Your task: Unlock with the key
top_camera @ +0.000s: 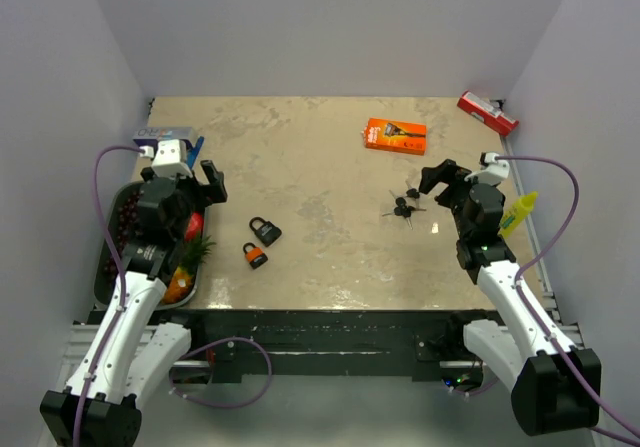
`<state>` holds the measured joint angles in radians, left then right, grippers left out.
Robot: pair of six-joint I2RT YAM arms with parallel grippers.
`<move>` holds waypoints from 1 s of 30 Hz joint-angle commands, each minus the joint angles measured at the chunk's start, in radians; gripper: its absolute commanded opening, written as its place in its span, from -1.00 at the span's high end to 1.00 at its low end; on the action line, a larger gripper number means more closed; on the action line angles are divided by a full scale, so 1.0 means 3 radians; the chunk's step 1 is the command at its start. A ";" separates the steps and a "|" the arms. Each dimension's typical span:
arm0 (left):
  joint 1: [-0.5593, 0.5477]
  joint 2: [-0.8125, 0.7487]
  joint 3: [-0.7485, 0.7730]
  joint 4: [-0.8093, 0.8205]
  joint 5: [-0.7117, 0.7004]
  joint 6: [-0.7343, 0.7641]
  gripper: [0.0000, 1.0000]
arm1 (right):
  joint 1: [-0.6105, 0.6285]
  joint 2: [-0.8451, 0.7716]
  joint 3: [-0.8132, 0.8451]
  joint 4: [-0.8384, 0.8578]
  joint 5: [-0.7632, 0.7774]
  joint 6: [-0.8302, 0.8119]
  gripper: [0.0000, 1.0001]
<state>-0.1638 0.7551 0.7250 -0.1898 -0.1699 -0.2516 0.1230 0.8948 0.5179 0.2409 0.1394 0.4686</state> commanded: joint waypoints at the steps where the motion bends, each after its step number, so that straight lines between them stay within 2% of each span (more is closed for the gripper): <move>1: 0.0019 -0.0001 0.0104 0.0091 -0.0098 -0.0087 -0.99 | -0.0006 -0.0017 0.0166 0.0056 0.0016 0.0043 -0.98; 5: 0.0019 -0.0012 0.0114 0.0126 -0.0160 -0.0102 -0.99 | -0.0011 -0.0017 0.0242 -0.0077 0.0097 -0.0023 -0.98; 10: 0.0019 -0.0007 0.0135 0.0238 -0.0257 -0.0072 -0.99 | -0.0011 -0.0048 0.0324 -0.0235 0.0067 -0.0105 -0.88; 15: 0.0019 0.0223 0.0405 0.0382 -0.0083 -0.0087 -0.97 | -0.0006 0.0070 0.0569 -0.0562 0.0087 -0.0125 -0.79; 20: 0.0019 0.0709 0.0871 0.0341 0.0274 -0.0240 -0.93 | -0.0011 0.0438 0.0779 -0.0930 0.0128 -0.0176 -0.71; 23: 0.0019 0.0725 0.0734 0.0479 0.0453 -0.0266 -0.92 | 0.0004 0.0723 0.0835 -0.0992 0.0088 -0.0171 -0.67; 30: -0.0001 0.0577 0.0503 0.0448 0.0393 -0.0235 -0.92 | 0.0213 0.1495 0.1050 -0.1064 0.0113 -0.0197 -0.56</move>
<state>-0.1638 0.9619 0.8963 -0.0971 -0.0704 -0.3126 0.1452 1.2606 0.7650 -0.0452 0.1471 0.4255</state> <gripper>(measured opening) 0.963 0.794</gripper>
